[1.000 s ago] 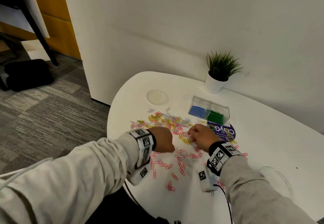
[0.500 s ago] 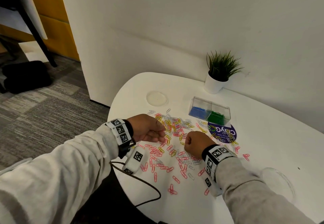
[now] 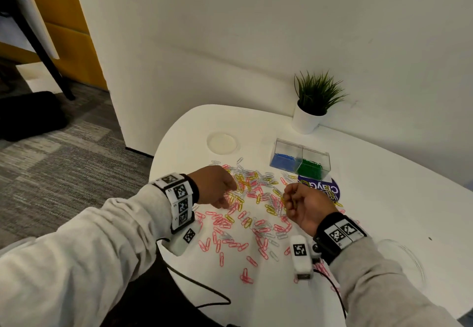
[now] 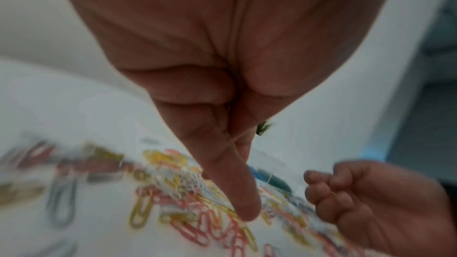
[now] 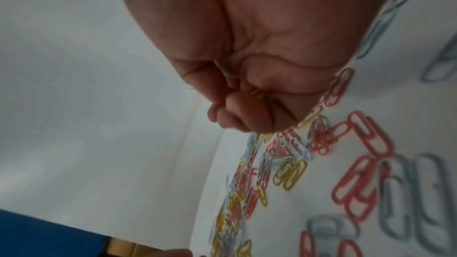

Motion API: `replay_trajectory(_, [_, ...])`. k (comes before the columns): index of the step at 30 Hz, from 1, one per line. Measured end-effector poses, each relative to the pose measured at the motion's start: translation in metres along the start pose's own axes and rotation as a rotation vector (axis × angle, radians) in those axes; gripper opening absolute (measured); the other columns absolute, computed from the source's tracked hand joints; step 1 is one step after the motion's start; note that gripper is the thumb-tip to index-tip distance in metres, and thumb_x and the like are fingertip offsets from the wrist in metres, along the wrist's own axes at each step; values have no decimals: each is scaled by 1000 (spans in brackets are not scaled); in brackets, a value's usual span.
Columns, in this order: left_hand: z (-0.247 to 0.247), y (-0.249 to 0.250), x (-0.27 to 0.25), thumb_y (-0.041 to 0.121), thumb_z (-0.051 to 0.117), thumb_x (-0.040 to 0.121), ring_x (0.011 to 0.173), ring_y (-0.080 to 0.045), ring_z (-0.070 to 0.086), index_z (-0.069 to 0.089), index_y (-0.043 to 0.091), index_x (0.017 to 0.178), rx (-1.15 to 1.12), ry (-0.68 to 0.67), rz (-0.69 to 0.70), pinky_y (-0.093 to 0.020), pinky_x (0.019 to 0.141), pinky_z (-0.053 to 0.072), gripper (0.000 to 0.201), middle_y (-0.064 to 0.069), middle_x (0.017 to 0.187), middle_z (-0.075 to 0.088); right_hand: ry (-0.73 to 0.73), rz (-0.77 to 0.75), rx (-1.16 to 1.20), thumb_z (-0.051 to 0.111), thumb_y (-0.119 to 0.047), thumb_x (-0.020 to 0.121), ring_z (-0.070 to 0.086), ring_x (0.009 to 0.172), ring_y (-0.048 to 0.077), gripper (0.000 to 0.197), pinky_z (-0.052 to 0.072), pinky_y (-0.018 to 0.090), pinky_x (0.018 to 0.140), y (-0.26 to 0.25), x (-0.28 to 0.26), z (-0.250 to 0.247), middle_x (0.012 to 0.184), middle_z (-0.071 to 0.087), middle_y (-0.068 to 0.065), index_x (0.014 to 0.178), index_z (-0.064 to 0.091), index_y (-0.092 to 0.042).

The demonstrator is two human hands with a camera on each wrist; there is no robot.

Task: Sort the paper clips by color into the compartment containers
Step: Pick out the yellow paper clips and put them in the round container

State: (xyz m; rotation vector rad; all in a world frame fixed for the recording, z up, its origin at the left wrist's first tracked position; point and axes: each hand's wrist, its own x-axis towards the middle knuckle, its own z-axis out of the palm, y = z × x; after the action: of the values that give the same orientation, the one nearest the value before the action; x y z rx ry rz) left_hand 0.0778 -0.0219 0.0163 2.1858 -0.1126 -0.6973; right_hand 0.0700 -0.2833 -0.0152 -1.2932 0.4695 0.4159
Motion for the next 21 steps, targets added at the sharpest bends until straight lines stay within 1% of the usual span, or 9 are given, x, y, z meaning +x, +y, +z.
replay_trajectory(2, [2,4,-2,4,51,97,114,-22,64,52,15,140,477,16,76,-31,96,51,45,-9,131,62,31,-9,-208,40,1,81,41,54,16,17,33,26,46,0,3,5,69,48,6,81,54,-8])
replay_trajectory(4, [9,7,-2,10,53,97,129,-22,50,46,20,146,697,43,161,-30,104,41,51,-6,144,51,75,-135,-793,54,-8,88,51,61,16,9,39,26,53,-1,8,10,74,56,-1,84,61,-12])
replay_trajectory(6, [17,11,-2,9,47,97,120,-21,53,49,23,141,709,31,213,-28,91,44,47,-6,139,54,51,-295,-1306,60,-15,89,59,83,14,10,43,26,68,1,14,16,90,62,-9,89,66,-24])
replay_trajectory(8, [27,17,-2,15,44,99,99,-17,54,57,23,129,709,7,253,-25,76,38,33,-5,124,60,0,-384,-1529,59,-17,90,58,98,14,18,42,24,80,4,17,20,105,62,-9,97,67,-30])
replay_trajectory(9, [32,19,-3,24,44,100,94,-17,54,60,22,120,731,2,262,-26,73,38,26,-4,116,63,-22,-417,-1592,58,-16,91,58,102,15,20,42,24,83,6,18,22,110,63,-6,101,68,-30])
replay_trajectory(11, [41,22,-4,41,46,99,92,-21,59,65,21,108,819,-2,257,-30,74,46,29,-2,104,66,-26,-447,-1644,57,-14,91,58,104,17,21,42,23,84,7,21,23,114,63,-3,103,68,-27])
replay_trajectory(14, [54,16,-1,41,54,95,94,-23,62,68,22,105,939,-24,264,-33,80,53,26,1,102,68,-4,-438,-1663,58,-11,89,59,100,18,18,45,24,84,8,23,26,111,63,0,99,68,-22])
replay_trajectory(18, [63,10,2,47,56,94,98,-24,61,64,24,114,970,-27,232,-34,81,52,32,0,107,66,-4,-375,-1627,58,-14,87,57,99,19,12,47,27,85,12,22,28,110,60,0,94,62,-24])
replay_trajectory(21, [66,9,4,45,55,96,96,-25,62,65,20,112,982,-18,238,-34,80,52,32,-2,105,67,-30,-360,-1673,56,-17,88,58,99,20,13,48,29,85,14,20,29,110,61,2,98,64,-20])
